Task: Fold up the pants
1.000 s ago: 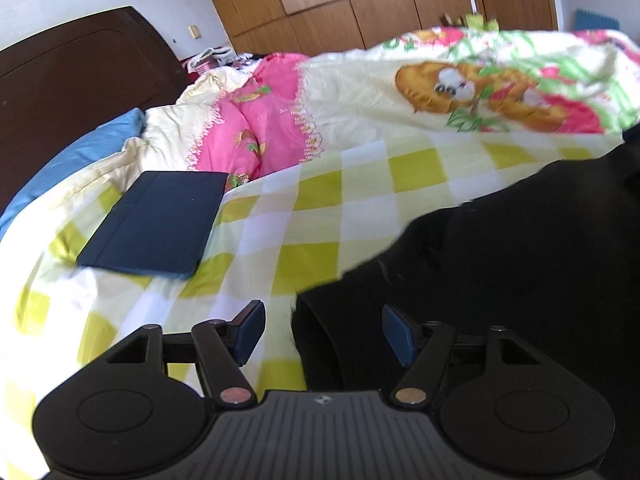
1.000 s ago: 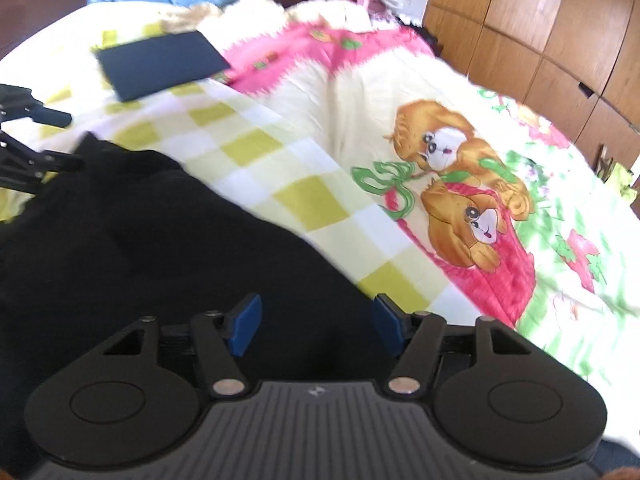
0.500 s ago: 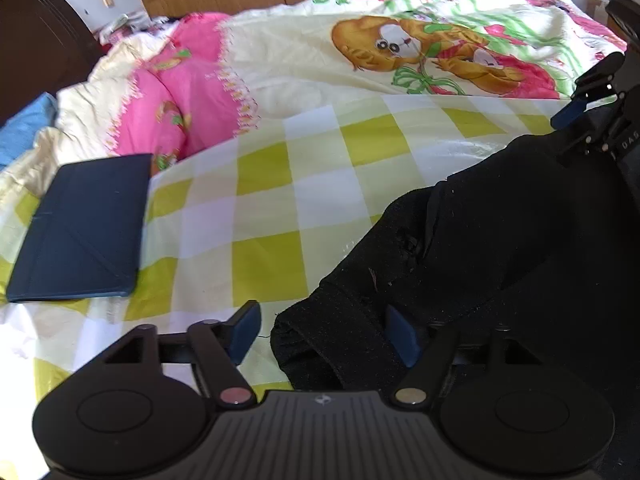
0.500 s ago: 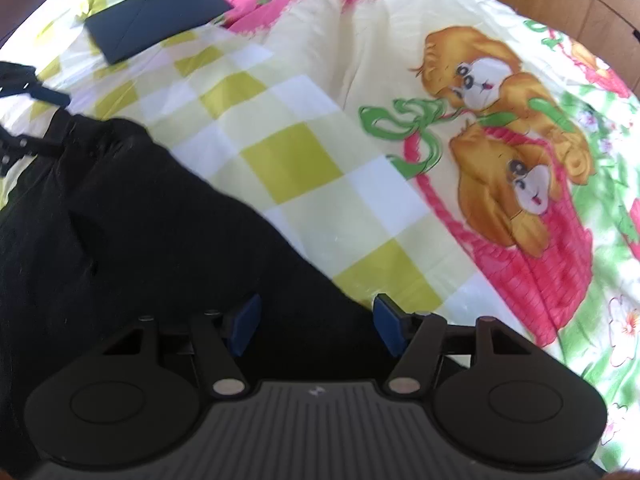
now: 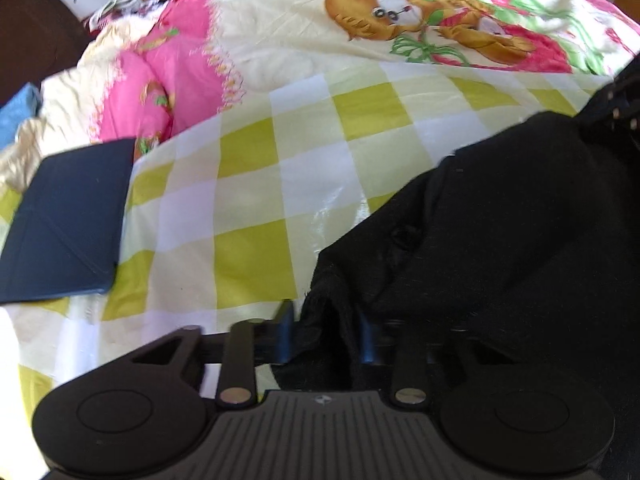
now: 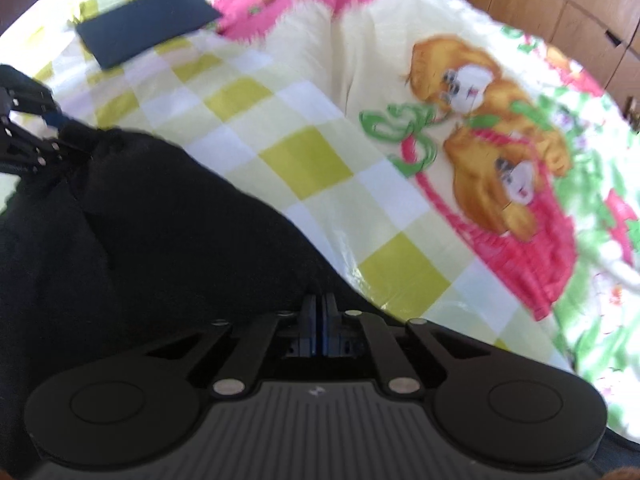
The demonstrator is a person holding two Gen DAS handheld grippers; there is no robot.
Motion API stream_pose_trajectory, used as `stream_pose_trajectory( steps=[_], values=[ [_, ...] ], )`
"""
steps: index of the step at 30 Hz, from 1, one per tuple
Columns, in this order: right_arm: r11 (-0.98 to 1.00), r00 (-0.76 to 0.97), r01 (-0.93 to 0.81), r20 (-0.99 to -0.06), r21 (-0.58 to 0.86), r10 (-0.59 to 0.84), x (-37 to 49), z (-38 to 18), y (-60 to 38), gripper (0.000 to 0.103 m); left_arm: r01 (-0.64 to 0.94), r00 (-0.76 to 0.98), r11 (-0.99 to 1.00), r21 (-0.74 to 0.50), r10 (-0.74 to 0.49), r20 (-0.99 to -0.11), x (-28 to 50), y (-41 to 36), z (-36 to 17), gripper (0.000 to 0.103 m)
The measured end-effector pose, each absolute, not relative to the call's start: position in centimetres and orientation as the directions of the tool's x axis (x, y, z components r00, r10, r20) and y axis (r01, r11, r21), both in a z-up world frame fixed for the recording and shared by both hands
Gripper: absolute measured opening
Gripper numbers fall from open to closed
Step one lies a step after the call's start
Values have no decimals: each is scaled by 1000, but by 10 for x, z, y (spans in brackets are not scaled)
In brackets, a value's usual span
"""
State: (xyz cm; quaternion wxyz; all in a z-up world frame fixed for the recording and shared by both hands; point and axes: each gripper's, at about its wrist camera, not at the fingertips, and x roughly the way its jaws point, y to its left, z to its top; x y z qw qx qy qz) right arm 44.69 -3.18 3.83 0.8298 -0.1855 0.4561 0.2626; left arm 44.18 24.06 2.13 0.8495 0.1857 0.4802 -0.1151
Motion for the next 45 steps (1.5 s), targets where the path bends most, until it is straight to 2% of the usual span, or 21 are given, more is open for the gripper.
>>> stream_pose_trajectory(
  steps=[1, 5, 9, 16, 18, 19, 21, 22, 25, 27, 29, 30, 33, 35, 40, 42, 45],
  values=[
    [796, 461, -603, -839, -57, 289, 440, 48, -34, 3, 377, 526, 901, 215, -17, -850, 438, 240, 25, 36],
    [800, 520, -600, -769, -19, 372, 396, 95, -51, 1, 349, 602, 912, 215, -42, -797, 412, 246, 52, 33],
    [758, 511, -652, -748, -15, 424, 334, 127, -59, 1, 344, 673, 922, 177, -111, -731, 358, 252, 86, 27],
    [742, 536, -658, -772, -129, 342, 295, 109, -44, 5, 424, 705, 887, 185, -195, -682, 267, 238, 100, 21],
    [740, 543, -656, -773, -146, 328, 298, 101, -31, 18, 426, 690, 891, 159, -207, -694, 264, 237, 95, 21],
    [719, 556, -671, -765, -181, 326, 297, 96, -23, 28, 430, 689, 887, 169, -201, -696, 260, 234, 92, 21],
    [643, 574, -706, -771, -296, 275, 302, 84, -2, 39, 444, 683, 876, 189, -195, -704, 257, 230, 87, 21],
    [621, 585, -709, -770, -335, 253, 306, 79, 7, 39, 448, 685, 871, 203, -188, -704, 256, 230, 86, 21],
    [643, 561, -714, -776, -276, 290, 327, 66, 19, 39, 384, 712, 901, 202, -149, -686, 267, 244, 82, 25],
    [665, 556, -708, -768, -237, 318, 338, 55, 25, 39, 335, 708, 930, 150, -143, -692, 286, 262, 80, 37],
    [669, 532, -717, -773, -195, 345, 344, 46, 29, 39, 278, 702, 954, 109, -124, -702, 310, 280, 75, 64],
    [663, 519, -725, -781, -187, 348, 346, 43, 32, 39, 253, 697, 963, 97, -111, -708, 324, 287, 72, 66],
    [625, 494, -756, -797, -196, 347, 357, 40, 38, 40, 240, 673, 969, 66, -117, -730, 363, 294, 67, 66],
    [615, 486, -762, -806, -201, 338, 368, 43, 36, 44, 308, 634, 949, 59, -159, -757, 386, 288, 64, 71],
    [609, 491, -759, -816, -229, 304, 399, 48, 25, 49, 434, 562, 868, 241, -52, -825, 431, 253, 39, 80],
    [615, 498, -749, -822, -247, 276, 413, 44, 18, 50, 463, 507, 848, 257, -15, -862, 441, 245, 22, 80],
    [631, 509, -728, -828, -268, 235, 430, 37, 9, 50, 492, 485, 823, 285, 13, -875, 435, 233, 4, 57]
  ],
)
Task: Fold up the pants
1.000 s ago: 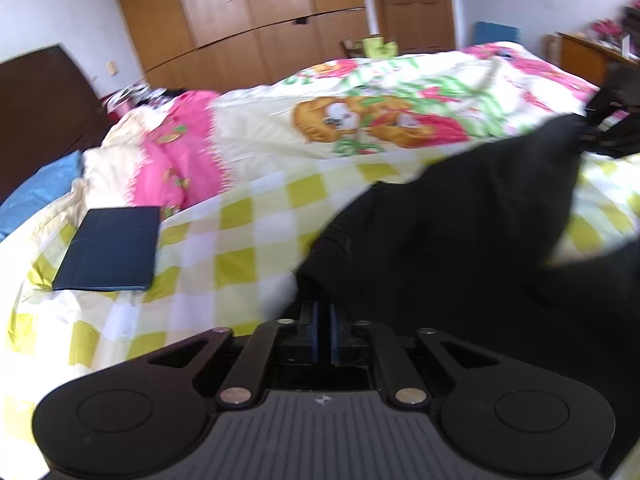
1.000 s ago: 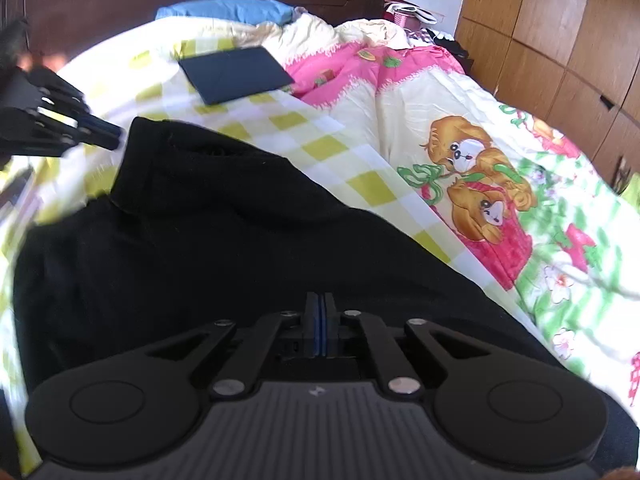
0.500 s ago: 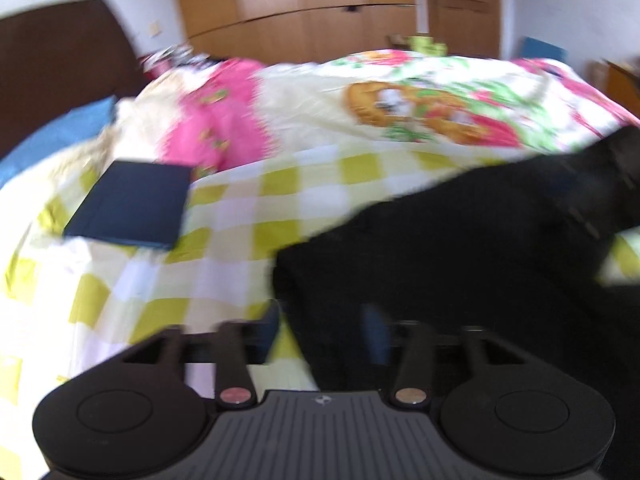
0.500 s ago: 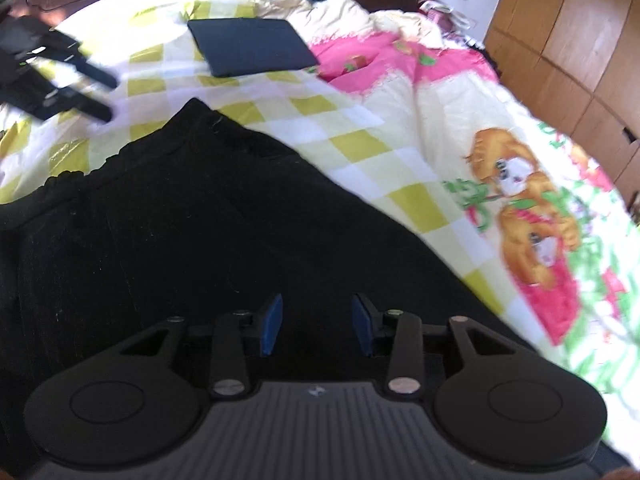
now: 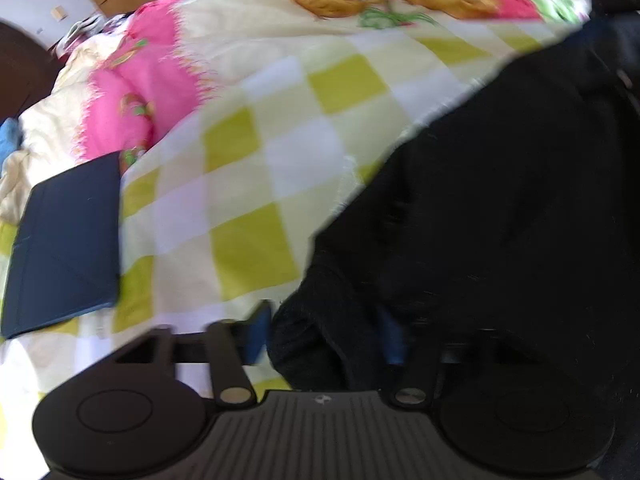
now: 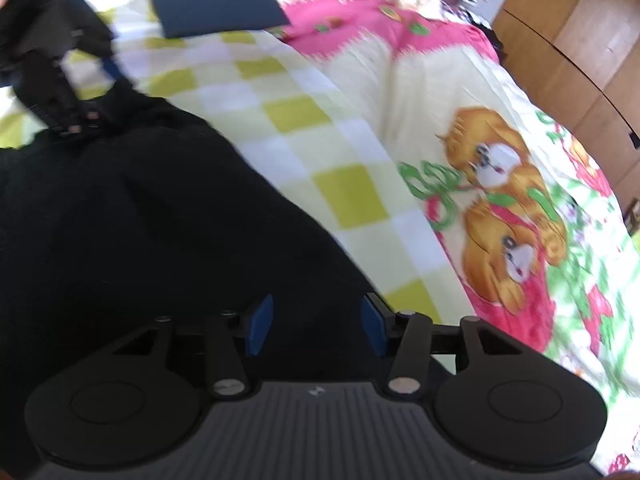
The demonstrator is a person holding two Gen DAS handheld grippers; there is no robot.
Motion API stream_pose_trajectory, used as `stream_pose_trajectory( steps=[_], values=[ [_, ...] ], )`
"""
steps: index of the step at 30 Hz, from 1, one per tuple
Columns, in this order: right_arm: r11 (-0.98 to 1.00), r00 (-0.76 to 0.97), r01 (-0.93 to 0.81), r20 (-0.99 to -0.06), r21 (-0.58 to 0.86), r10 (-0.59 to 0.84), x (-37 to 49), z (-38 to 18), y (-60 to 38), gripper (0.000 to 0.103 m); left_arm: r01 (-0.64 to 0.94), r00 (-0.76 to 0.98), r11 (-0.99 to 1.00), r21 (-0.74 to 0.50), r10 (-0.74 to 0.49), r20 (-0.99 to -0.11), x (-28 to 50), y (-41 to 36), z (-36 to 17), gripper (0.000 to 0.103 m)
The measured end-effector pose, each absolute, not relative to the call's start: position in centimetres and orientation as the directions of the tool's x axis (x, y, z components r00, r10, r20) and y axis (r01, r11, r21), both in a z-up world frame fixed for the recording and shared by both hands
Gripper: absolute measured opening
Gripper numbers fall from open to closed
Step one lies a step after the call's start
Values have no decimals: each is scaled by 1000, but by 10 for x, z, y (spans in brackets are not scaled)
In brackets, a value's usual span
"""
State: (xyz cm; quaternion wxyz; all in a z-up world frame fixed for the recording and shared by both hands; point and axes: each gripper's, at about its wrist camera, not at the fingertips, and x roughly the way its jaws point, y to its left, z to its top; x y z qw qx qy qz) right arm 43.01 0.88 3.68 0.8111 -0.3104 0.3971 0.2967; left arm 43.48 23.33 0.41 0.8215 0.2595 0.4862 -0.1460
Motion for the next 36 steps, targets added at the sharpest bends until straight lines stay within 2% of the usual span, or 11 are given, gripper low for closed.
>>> stream_pose_trajectory(
  steps=[2, 4, 6, 8, 19, 21, 22, 23, 26, 32, 36],
  values=[
    [632, 516, -722, -827, -282, 221, 435, 34, 2, 52, 518, 510, 794, 319, 13, -860, 421, 225, 6, 31],
    [611, 526, -728, -825, -310, 208, 436, 34, 0, 55, 541, 522, 769, 341, 11, -853, 407, 218, 13, 25],
    [584, 522, -747, -825, -319, 217, 433, 36, -1, 56, 559, 532, 758, 337, -17, -846, 390, 214, 26, 25],
    [548, 524, -765, -822, -339, 223, 430, 38, 0, 67, 583, 537, 748, 316, -62, -842, 367, 211, 42, 25],
    [378, 509, -827, -840, -416, 188, 422, 24, 25, 69, 643, 504, 733, 224, -185, -844, 263, 199, 71, 25],
    [383, 513, -821, -841, -422, 173, 421, 20, 25, 62, 633, 502, 740, 228, -167, -848, 260, 202, 66, 25],
    [395, 502, -824, -846, -406, 177, 420, 20, 24, 41, 624, 508, 743, 240, -153, -848, 260, 204, 63, 25],
    [412, 488, -826, -855, -386, 178, 418, 22, 22, 8, 617, 512, 747, 246, -143, -847, 261, 206, 60, 25],
    [463, 513, -788, -849, -405, 130, 405, 26, 14, 4, 584, 541, 762, 282, -106, -834, 262, 211, 57, 17],
    [586, 559, -715, -815, -380, 154, 346, 76, -1, 4, 422, 630, 820, 388, 43, -775, 271, 238, 53, 17],
    [615, 563, -705, -806, -353, 183, 301, 106, -6, 4, 348, 688, 894, 283, -38, -724, 236, 248, 83, 20]
  ],
)
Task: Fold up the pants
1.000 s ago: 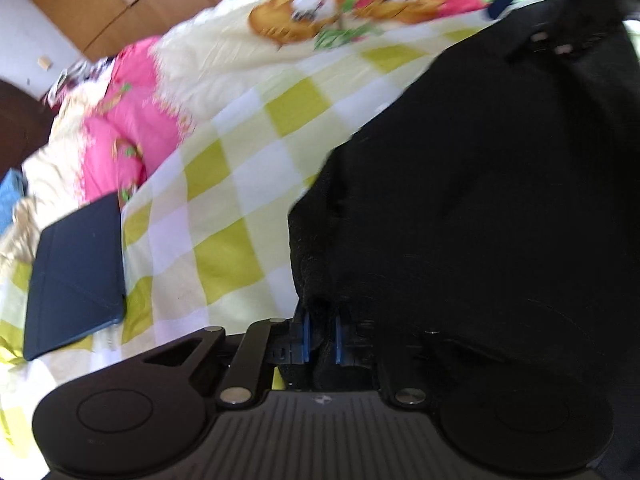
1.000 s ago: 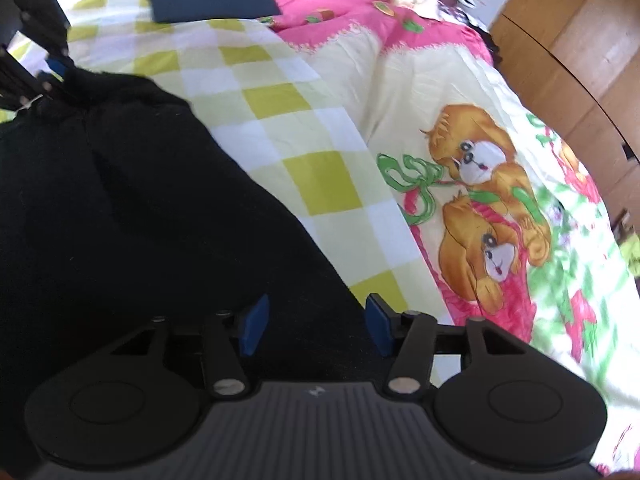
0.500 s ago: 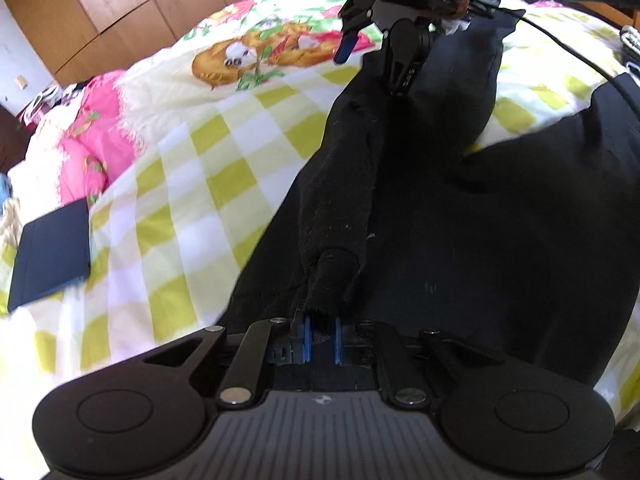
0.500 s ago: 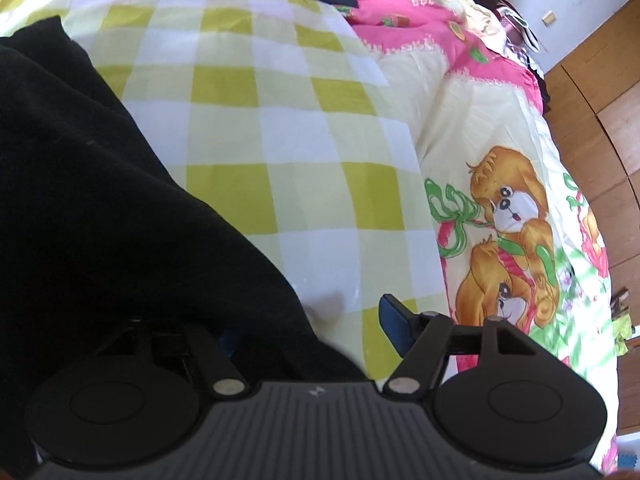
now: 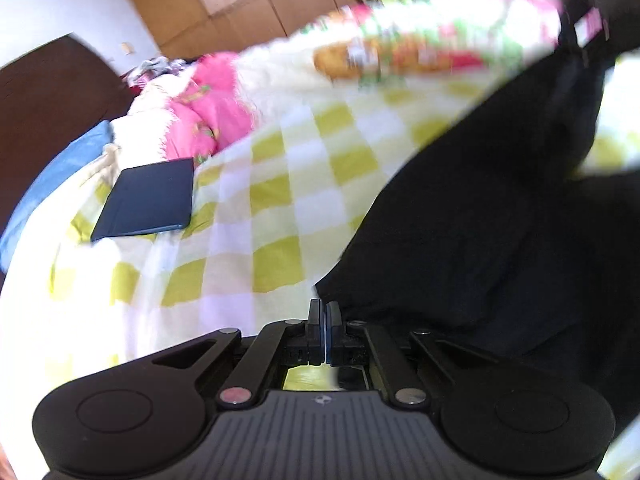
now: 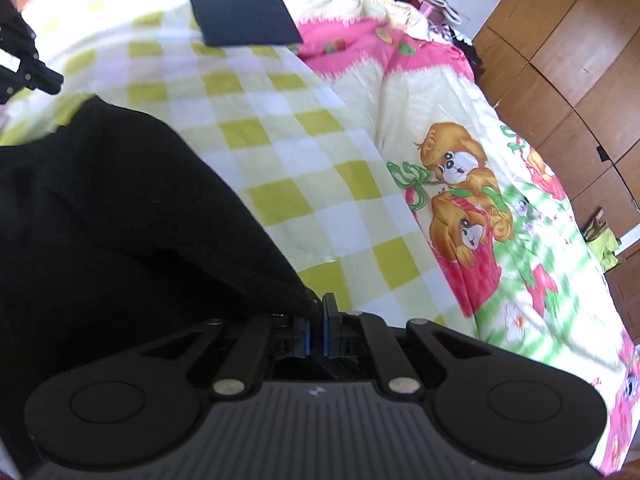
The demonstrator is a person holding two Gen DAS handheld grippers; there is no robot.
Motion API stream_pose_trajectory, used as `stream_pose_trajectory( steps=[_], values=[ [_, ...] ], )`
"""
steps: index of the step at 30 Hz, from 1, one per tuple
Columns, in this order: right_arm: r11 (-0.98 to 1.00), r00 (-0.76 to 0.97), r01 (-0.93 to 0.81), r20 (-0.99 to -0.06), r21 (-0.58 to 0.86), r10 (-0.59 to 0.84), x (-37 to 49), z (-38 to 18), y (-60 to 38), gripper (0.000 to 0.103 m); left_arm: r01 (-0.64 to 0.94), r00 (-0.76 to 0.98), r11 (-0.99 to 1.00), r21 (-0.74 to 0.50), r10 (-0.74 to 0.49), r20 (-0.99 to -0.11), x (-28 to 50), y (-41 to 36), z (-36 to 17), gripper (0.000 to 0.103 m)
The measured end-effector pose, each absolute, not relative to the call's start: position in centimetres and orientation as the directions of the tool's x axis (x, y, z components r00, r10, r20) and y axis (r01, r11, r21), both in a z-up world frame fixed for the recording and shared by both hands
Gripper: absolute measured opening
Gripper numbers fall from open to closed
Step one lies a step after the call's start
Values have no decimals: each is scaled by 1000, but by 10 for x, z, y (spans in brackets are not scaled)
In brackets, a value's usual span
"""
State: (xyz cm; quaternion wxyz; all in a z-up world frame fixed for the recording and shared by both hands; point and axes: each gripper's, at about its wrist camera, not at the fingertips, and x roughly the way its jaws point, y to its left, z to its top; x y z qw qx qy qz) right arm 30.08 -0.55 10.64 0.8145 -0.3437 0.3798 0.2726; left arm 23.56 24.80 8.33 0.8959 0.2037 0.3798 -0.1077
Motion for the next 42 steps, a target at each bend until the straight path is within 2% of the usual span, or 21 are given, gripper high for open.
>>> stream_pose_trajectory(
  steps=[1, 2, 3, 4, 5, 8, 12, 18, 21, 22, 23, 26, 28, 35, 38, 40, 42],
  values=[
    [616, 555, -708, -811, -345, 184, 293, 108, -5, 4, 352, 709, 897, 268, -69, -702, 218, 243, 88, 28],
    [615, 554, -708, -813, -347, 179, 287, 108, -3, 4, 370, 728, 891, 262, -103, -678, 200, 237, 90, 50],
    [612, 558, -705, -813, -357, 169, 283, 106, 0, 4, 390, 745, 880, 272, -128, -655, 183, 228, 88, 61],
    [615, 561, -700, -812, -363, 159, 281, 105, 3, 4, 409, 763, 861, 301, -142, -631, 167, 217, 82, 79],
    [631, 566, -687, -810, -361, 152, 281, 105, 5, 4, 417, 783, 838, 351, -136, -607, 154, 204, 74, 85],
    [695, 568, -644, -809, -320, 154, 287, 111, 5, 4, 384, 815, 788, 481, -45, -578, 144, 166, 41, 85],
    [741, 564, -618, -805, -262, 185, 296, 126, 0, 4, 282, 889, 715, 640, 56, -454, 153, 116, 12, 86],
    [769, 555, -609, -798, -195, 237, 303, 138, -14, 4, 179, 926, 686, 706, 125, -357, 193, 64, -9, 86],
    [768, 555, -614, -791, -180, 258, 297, 142, -19, 4, 155, 918, 697, 700, 160, -362, 215, 59, -17, 85],
    [766, 555, -617, -789, -180, 262, 294, 143, -21, 4, 148, 913, 705, 694, 172, -370, 219, 62, -17, 83],
    [763, 555, -621, -789, -180, 265, 290, 143, -23, 4, 141, 909, 703, 697, 186, -372, 222, 66, -17, 72],
    [749, 546, -637, -792, -181, 273, 275, 143, -27, 4, 117, 900, 678, 726, 236, -366, 222, 88, -12, 49],
    [727, 538, -659, -796, -193, 277, 260, 141, -26, 5, 116, 904, 650, 751, 243, -350, 215, 106, -5, 42],
    [626, 498, -746, -815, -227, 298, 178, 141, 1, 5, 87, 945, 394, 915, 258, -201, 176, 157, 16, 35],
    [589, 448, -785, -832, -192, 327, 138, 136, 15, 5, 111, 940, 372, 921, 261, -219, 159, 178, 14, 35],
    [546, 437, -811, -839, -212, 323, 110, 118, 28, 5, 131, 933, 350, 928, 272, -234, 146, 185, 0, 35],
    [546, 392, -820, -863, -171, 318, 95, 92, 37, 5, 151, 923, 326, 933, 292, -251, 137, 190, -22, 35]
  ],
)
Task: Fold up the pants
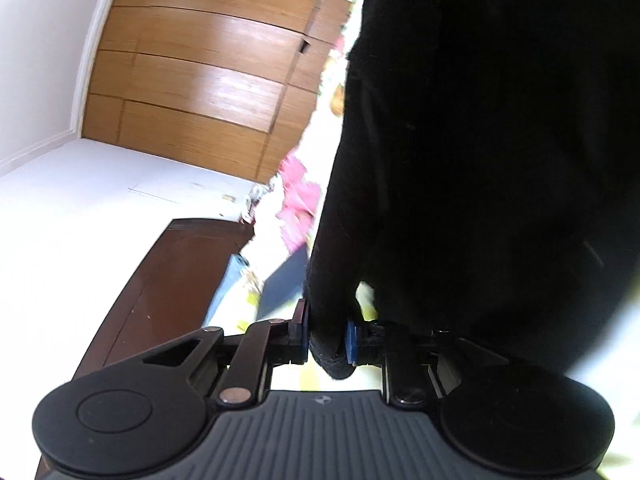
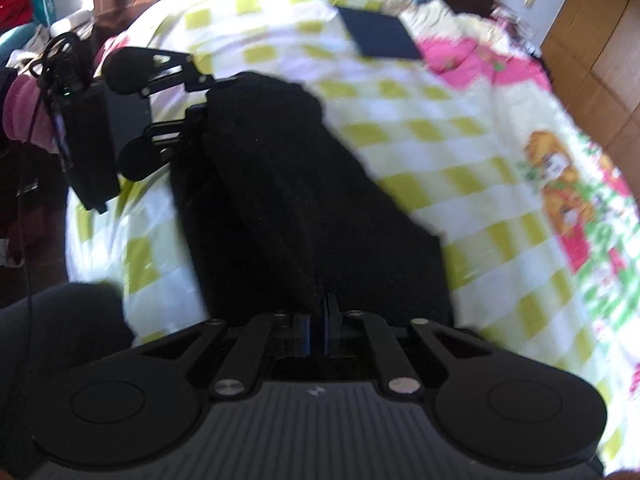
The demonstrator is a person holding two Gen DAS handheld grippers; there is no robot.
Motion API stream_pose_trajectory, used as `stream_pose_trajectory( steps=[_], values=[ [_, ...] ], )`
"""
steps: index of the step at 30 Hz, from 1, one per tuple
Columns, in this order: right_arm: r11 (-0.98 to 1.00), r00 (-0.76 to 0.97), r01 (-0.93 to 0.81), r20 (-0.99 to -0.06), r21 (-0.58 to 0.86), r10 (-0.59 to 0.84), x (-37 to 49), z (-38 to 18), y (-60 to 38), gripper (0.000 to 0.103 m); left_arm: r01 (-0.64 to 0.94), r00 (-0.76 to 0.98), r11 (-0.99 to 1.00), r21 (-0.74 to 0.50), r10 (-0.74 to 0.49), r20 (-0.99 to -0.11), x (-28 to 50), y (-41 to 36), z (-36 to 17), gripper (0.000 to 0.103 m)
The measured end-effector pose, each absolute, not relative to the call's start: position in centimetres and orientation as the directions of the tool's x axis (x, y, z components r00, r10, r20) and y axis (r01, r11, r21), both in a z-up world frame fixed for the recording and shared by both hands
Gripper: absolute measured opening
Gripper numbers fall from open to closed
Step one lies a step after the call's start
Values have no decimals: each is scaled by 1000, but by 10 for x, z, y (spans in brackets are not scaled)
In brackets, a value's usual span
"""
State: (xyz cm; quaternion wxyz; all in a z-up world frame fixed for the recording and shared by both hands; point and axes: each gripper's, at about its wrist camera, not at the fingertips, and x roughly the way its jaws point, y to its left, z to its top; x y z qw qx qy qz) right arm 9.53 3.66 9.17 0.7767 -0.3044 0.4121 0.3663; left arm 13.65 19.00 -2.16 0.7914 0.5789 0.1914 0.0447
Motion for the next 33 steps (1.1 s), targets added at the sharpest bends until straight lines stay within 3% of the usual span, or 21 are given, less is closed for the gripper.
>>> stream_pose_trajectory(
  steps=[5, 9, 18, 25, 29, 31, 33],
  values=[
    [581, 361, -801, -891, -146, 275, 80, 41, 44, 5, 171, 906, 318, 932, 320, -275, 123, 192, -53, 35],
    [595, 373, -789, -888, -150, 270, 83, 45, 39, 5, 129, 900, 386, 914, 341, -271, 124, 193, -33, 35],
    [607, 396, -779, -874, -157, 281, 78, 59, 40, 6, 8, 912, 324, 946, 386, -140, 132, 191, -41, 35],
    [598, 345, -792, -898, -122, 273, 68, 36, 45, 7, 40, 865, 383, 923, 450, -224, 129, 196, -59, 28],
    [617, 335, -780, -900, -100, 278, 73, 30, 43, 7, 42, 878, 350, 936, 435, -203, 130, 189, -56, 28],
    [628, 337, -774, -896, -89, 290, 74, 34, 42, 7, 49, 901, 301, 952, 398, -173, 127, 183, -57, 32],
    [627, 345, -774, -890, -90, 297, 73, 39, 40, 7, 63, 915, 266, 962, 370, -162, 126, 180, -60, 46]
  ],
)
